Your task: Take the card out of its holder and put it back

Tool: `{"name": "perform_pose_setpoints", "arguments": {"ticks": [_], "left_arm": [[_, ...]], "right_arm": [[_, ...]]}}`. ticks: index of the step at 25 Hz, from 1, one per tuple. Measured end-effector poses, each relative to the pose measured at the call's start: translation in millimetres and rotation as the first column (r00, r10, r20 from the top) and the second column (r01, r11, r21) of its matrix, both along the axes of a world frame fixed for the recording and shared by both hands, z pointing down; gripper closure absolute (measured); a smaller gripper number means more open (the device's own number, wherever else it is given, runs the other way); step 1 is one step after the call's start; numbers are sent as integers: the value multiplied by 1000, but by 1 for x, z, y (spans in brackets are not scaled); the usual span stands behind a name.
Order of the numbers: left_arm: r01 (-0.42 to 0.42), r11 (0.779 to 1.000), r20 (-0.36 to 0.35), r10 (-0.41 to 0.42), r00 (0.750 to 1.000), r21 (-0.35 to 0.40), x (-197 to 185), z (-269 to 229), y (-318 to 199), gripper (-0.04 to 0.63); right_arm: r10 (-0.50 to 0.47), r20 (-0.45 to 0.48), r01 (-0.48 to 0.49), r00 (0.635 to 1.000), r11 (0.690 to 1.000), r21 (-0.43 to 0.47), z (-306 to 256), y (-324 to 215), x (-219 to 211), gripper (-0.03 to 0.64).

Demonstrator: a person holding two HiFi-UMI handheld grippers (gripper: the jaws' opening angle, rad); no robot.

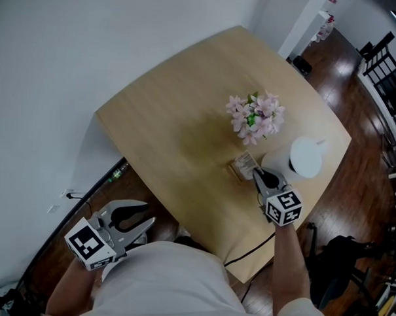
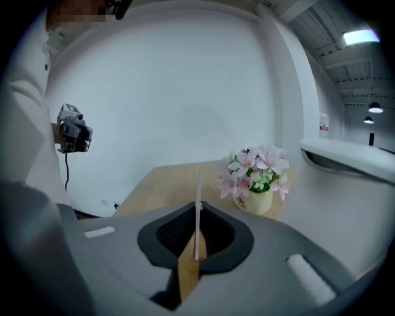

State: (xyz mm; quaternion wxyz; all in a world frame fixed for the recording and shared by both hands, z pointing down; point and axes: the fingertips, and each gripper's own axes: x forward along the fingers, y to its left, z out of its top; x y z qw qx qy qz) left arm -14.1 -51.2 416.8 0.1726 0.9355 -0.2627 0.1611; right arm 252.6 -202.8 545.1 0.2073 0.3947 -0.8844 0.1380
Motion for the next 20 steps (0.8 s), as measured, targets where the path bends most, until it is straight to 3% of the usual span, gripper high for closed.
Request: {"name": "perform_pose_setpoints", "arguments": {"ticks": [12, 20], "left_arm": [[15, 1000, 14, -15, 1000, -2, -7, 0, 4, 494], [16, 1000, 10, -16, 1000, 6, -24, -6, 13, 494]], "right_arm": [[-16, 20, 17, 1000, 998, -58, 35, -1, 1, 597], [54, -26, -55, 998, 997, -48, 34, -2, 5, 586]]}}
